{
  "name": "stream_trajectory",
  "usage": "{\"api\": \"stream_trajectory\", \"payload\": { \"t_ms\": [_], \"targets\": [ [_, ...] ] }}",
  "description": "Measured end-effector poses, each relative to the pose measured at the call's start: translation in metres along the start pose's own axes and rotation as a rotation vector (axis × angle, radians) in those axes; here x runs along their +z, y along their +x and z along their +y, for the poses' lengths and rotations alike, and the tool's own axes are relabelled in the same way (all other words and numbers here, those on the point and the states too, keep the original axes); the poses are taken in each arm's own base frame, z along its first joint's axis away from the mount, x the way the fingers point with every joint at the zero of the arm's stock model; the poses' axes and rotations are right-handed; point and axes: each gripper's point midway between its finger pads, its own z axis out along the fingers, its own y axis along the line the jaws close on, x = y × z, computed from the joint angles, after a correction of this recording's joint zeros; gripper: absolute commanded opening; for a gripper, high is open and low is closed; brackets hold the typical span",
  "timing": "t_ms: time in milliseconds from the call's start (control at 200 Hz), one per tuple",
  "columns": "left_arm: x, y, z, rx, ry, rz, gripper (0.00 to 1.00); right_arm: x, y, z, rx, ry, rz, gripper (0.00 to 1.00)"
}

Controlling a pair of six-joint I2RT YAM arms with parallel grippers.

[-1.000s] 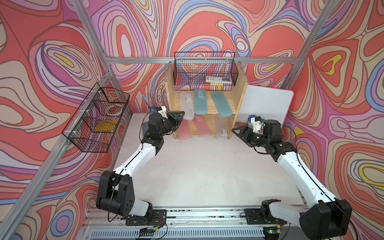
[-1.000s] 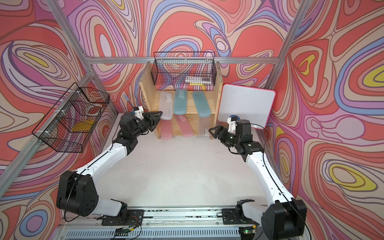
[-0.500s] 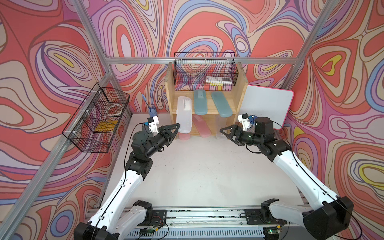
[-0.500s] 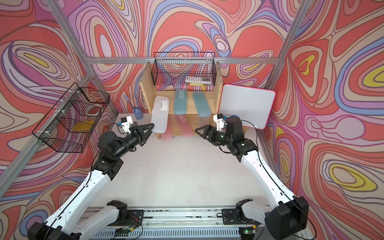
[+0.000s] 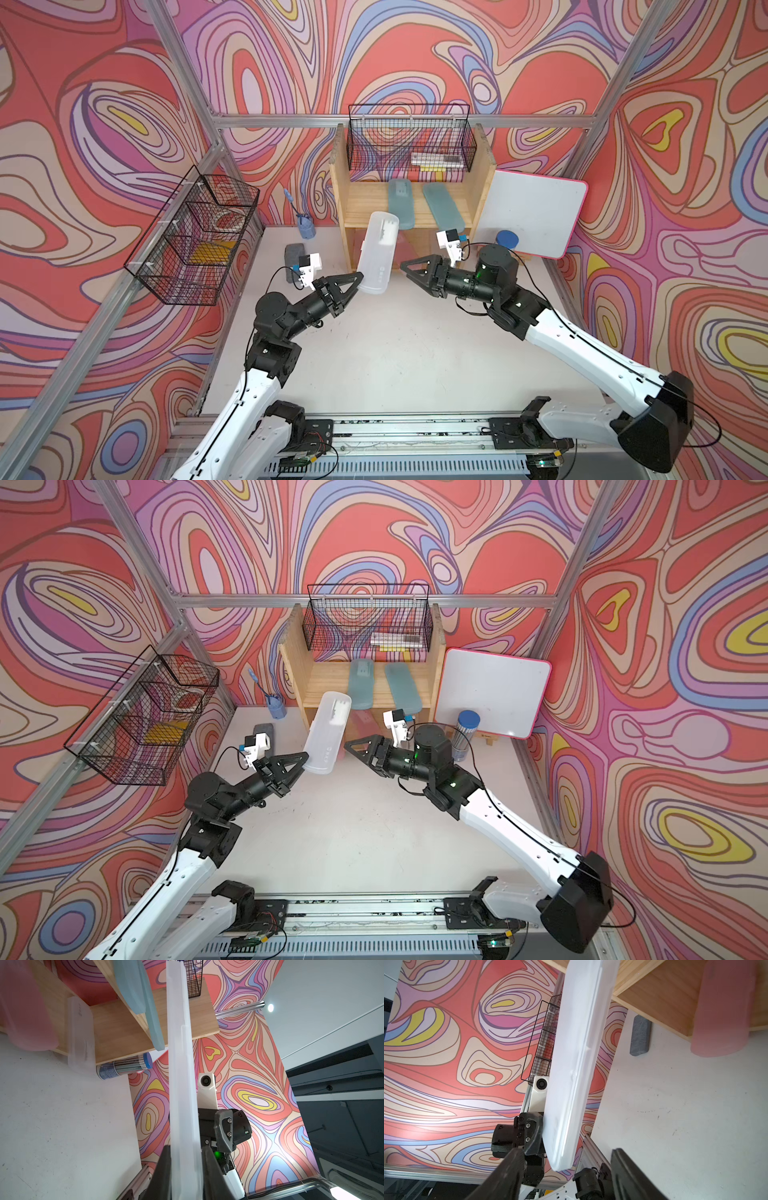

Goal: Remove the pencil cases from the shelf
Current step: Pick up the pencil case from the shelf.

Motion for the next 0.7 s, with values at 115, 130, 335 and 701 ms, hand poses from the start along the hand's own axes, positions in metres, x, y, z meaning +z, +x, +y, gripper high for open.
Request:
{"api": "stream_trajectory", "payload": {
  "t_ms": [115, 130, 335, 701],
  "targets": [
    [-0.001, 0.002, -0.005, -0.001, 0.029, 0.009, 0.00, 0.017, 0.002, 0.003, 0.017, -0.016, 0.003, 0.65],
    [-0.001, 0.002, -0.006, -0.005, 0.033, 0.008, 0.00, 0.019, 0.003, 0.004, 0.016, -0.017, 0.004, 0.65],
    [-0.002, 0.005, -0.011, -0.017, 0.078, 0.021, 0.00, 0.030, -0.005, 0.016, 0.014, -0.057, -0.026, 0.58],
    [-0.003, 0.009, -0.023, -0.012, 0.121, 0.046, 0.00, 0.030, -0.021, 0.032, -0.005, -0.098, -0.090, 0.43]
  ]
}}
